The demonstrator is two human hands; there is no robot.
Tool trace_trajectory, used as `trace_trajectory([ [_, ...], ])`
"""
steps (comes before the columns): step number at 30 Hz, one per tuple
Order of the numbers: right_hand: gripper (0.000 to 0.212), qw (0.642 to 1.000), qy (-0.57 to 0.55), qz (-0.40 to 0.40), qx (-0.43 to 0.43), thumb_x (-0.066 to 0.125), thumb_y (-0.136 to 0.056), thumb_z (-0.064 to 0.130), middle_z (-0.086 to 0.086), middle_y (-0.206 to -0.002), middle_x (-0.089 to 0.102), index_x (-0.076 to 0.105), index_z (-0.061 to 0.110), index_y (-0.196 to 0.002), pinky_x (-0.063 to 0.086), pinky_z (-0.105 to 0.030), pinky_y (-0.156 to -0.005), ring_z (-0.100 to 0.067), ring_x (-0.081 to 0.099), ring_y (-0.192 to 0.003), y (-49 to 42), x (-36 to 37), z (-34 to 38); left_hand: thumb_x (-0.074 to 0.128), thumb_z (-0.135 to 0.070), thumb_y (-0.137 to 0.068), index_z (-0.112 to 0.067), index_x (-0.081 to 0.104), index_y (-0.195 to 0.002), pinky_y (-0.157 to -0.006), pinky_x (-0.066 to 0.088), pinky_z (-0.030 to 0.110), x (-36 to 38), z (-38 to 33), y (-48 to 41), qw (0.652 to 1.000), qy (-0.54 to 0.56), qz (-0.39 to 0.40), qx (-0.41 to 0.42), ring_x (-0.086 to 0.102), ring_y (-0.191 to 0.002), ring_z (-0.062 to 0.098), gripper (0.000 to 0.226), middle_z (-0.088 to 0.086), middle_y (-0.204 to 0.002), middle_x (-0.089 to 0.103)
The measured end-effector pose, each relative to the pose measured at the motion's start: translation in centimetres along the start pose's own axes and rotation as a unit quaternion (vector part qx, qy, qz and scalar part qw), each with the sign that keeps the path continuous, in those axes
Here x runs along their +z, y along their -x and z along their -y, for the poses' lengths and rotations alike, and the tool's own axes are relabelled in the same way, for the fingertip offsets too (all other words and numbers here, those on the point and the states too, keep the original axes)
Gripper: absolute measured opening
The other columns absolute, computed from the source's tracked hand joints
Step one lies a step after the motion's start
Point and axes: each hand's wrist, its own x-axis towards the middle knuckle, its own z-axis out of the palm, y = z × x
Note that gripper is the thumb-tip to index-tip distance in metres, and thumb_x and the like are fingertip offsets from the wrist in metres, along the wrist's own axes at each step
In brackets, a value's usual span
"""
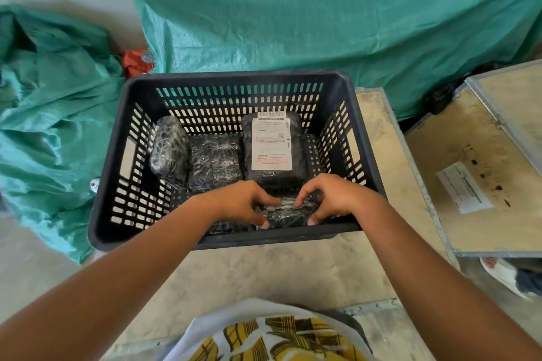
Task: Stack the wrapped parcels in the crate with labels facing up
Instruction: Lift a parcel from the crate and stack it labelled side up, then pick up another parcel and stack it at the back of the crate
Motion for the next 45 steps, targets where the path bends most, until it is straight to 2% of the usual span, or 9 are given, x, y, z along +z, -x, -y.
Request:
trace_trajectory([
  [8, 0.041, 0.989, -0.08, -0.11, -0.05, 0.084, -0.081, 0.01, 0.006, -0.122, 0.074, 0.078, 0.032, -0.115, 0.047, -0.033, -0.108, -0.009, 0.065, -0.116, -0.7, -0.3, -1.2, 0.091, -0.03, -0.07, -0.028, 0.038, -0.155, -0.106, 0.041, 0.028, 0.7, 0.9, -0.6, 0.994, -0.067, -0.083, -0.007, 0.052, -0.132, 0.019, 0.101, -0.002, -0.148, 0.054],
  [12, 0.035, 0.983, -0.079, -0.154, -0.064, 0.083, -0.083, 0.012, 0.008, -0.118, 0.075, 0.079, 0.032, -0.111, 0.048, -0.033, -0.106, -0.01, 0.066, -0.115, -1.1, -0.5, -1.2, 0.085, -0.023, -0.076, -0.02, 0.039, -0.155, -0.107, 0.044, 0.036, 0.4, 0.5, -1.5, 0.982, -0.142, -0.125, 0.02, 0.054, -0.129, 0.025, 0.091, 0.007, -0.144, 0.058],
  [18, 0.029, 0.961, -0.097, -0.239, -0.097, 0.076, -0.089, 0.011, 0.017, -0.109, 0.074, 0.08, 0.034, -0.106, 0.052, -0.03, -0.103, 0.002, 0.065, -0.102, -0.7, -0.7, -1.2, 0.077, -0.018, -0.083, -0.036, 0.053, -0.145, -0.11, 0.043, 0.034, -0.4, 0.2, -0.2, 0.979, -0.017, -0.185, 0.086, 0.058, -0.123, 0.014, 0.068, 0.0, -0.134, 0.066],
  [24, 0.024, 0.906, -0.208, -0.316, -0.191, 0.078, -0.087, 0.028, 0.018, -0.143, 0.056, 0.079, 0.048, -0.1, 0.047, -0.041, -0.109, -0.001, 0.048, -0.136, 1.1, -1.9, -0.4, 0.075, -0.035, -0.083, -0.055, 0.059, -0.132, -0.098, 0.054, 0.047, -4.5, -2.4, 2.9, 0.959, 0.122, -0.234, 0.104, 0.069, -0.107, 0.028, 0.055, -0.009, -0.127, 0.07],
  [26, 0.025, 0.899, -0.233, -0.307, -0.21, 0.082, -0.079, 0.038, 0.018, -0.148, 0.049, 0.079, 0.048, -0.102, 0.048, -0.045, -0.108, -0.003, 0.042, -0.141, 1.8, -2.4, 0.1, 0.078, -0.033, -0.083, -0.052, 0.06, -0.132, -0.087, 0.06, 0.041, -7.0, -3.1, 4.2, 0.955, 0.156, -0.23, 0.105, 0.068, -0.088, 0.014, 0.056, -0.004, -0.124, 0.072],
  [29, 0.049, 0.897, -0.233, -0.294, -0.234, 0.084, -0.063, 0.062, 0.03, -0.145, 0.046, 0.075, 0.051, -0.11, 0.049, -0.042, -0.107, 0.008, 0.038, -0.14, 3.1, -3.0, 1.1, 0.079, -0.028, -0.084, -0.048, 0.062, -0.132, -0.066, 0.061, 0.039, -10.3, -4.0, 6.2, 0.947, 0.194, -0.235, 0.106, 0.065, -0.064, 0.023, 0.054, 0.0, -0.102, 0.078],
  [33, 0.073, 0.88, -0.234, -0.283, -0.301, 0.092, -0.059, 0.056, 0.03, -0.139, 0.055, 0.067, 0.05, -0.127, 0.043, -0.039, -0.114, 0.001, 0.048, -0.136, 4.4, -3.3, 3.0, 0.081, -0.031, -0.077, -0.042, 0.066, -0.129, -0.077, 0.062, 0.048, -13.1, -5.1, 7.9, 0.922, 0.285, -0.236, 0.116, 0.074, -0.102, 0.028, 0.055, 0.004, -0.115, 0.076],
  [40, 0.08, 0.838, -0.3, -0.326, -0.319, 0.098, -0.055, 0.047, 0.018, -0.137, 0.063, 0.068, 0.045, -0.129, 0.042, -0.04, -0.114, -0.004, 0.055, -0.132, 5.1, -5.7, 5.9, 0.073, -0.017, -0.091, -0.046, 0.062, -0.133, -0.085, 0.061, 0.038, -13.8, -7.3, 8.4, 0.869, 0.309, -0.346, 0.17, 0.072, -0.108, 0.018, 0.052, -0.004, -0.122, 0.074],
  [45, 0.079, 0.811, -0.391, -0.316, -0.299, 0.1, -0.053, 0.032, 0.019, -0.128, 0.069, 0.071, 0.042, -0.126, 0.055, -0.024, -0.094, 0.001, 0.063, -0.12, 3.5, -6.7, 5.6, 0.079, -0.05, -0.077, -0.063, 0.04, -0.142, -0.103, 0.051, 0.038, -11.4, -6.9, 7.5, 0.903, 0.213, -0.346, 0.14, 0.059, -0.125, 0.008, 0.076, -0.013, -0.15, 0.05],
])
